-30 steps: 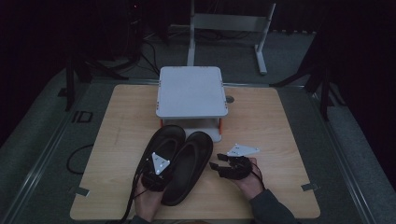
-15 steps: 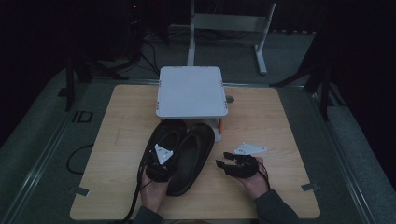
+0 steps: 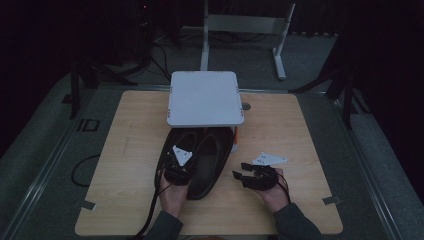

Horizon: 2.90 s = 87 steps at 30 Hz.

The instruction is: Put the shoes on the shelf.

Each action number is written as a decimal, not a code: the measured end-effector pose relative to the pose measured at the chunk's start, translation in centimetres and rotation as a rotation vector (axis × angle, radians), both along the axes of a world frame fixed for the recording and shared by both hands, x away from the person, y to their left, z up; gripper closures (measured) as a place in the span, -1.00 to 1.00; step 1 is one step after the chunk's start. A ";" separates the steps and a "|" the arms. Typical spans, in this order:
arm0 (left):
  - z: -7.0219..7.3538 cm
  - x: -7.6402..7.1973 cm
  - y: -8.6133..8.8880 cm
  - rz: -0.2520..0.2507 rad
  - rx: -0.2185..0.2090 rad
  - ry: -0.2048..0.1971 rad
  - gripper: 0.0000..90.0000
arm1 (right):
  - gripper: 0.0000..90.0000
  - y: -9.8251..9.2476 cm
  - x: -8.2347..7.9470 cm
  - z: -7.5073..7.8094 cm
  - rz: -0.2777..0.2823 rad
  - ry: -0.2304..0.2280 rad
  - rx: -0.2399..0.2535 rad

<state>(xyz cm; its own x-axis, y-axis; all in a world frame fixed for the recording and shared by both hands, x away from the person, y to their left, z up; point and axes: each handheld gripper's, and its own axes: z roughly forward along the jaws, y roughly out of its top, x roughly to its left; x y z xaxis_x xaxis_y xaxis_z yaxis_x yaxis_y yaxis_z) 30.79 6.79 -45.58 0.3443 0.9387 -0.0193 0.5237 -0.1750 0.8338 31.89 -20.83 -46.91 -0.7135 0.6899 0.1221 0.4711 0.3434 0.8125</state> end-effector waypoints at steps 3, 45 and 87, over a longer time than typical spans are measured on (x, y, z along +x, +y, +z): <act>0.1 0.5 -0.3 0.013 -0.010 -0.002 0.68 | 0.07 -0.1 0.0 0.0 -0.003 0.003 0.002; 1.2 5.5 -3.4 0.134 -0.049 -0.022 0.67 | 0.07 -0.3 0.1 -0.6 -0.009 0.015 -0.009; 1.9 10.7 -6.0 0.290 -0.046 -0.050 0.62 | 0.07 -0.4 0.2 -0.7 -0.011 0.027 -0.005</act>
